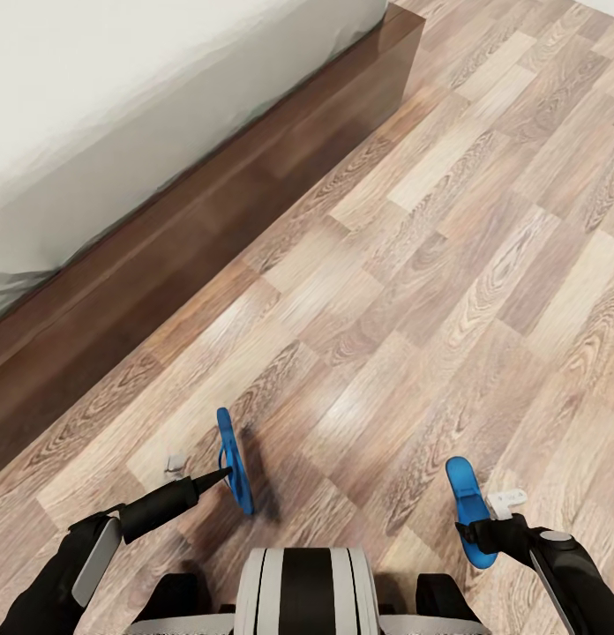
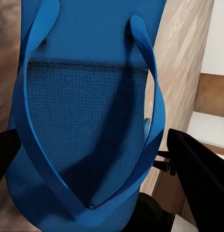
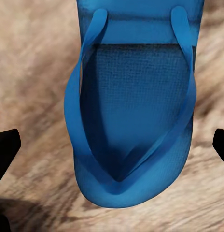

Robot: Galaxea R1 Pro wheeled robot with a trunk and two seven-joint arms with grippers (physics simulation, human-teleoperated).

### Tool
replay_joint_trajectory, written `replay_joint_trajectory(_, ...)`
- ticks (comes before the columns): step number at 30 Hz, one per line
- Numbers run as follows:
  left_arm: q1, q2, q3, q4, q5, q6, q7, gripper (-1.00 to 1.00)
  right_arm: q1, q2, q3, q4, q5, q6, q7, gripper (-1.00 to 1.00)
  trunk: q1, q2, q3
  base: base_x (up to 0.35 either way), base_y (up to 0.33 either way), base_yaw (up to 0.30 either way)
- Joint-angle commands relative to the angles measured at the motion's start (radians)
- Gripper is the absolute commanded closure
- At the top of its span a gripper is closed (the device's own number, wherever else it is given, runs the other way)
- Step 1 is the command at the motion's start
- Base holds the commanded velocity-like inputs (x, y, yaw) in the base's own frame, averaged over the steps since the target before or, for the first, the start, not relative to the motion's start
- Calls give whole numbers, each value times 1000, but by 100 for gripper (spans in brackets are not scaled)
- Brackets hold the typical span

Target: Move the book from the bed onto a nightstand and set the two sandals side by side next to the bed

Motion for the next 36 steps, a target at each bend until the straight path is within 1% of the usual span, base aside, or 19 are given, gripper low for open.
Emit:
replay_joint_trajectory(1, 0, 0, 0, 0, 6, 9, -2, 100, 0, 0, -2, -1, 11, 3, 9, -100, 0, 0, -4, 0, 0, 0)
replay_joint_trajectory(11, 0, 0, 1, 1, 6, 9, -2, 100, 0, 0, -2, -2, 10, 2, 9, -100, 5, -3, -43, 0, 0, 0)
replay_joint_trajectory(23, 0, 0, 2, 0, 7, 9, -2, 100, 0, 0, -3, -1, 11, 2, 9, -100, 5, -3, -43, 3, 0, 0)
replay_joint_trajectory(28, 0, 0, 2, 1, 7, 9, -2, 100, 0, 0, -3, -2, 10, 2, 9, -100, 5, -3, -43, 150, 0, 0)
replay_joint_trajectory(36, 0, 0, 1, 1, 6, 8, -2, 100, 0, 0, -2, -2, 10, 2, 9, -100, 5, -3, -43, 23, 0, 0)
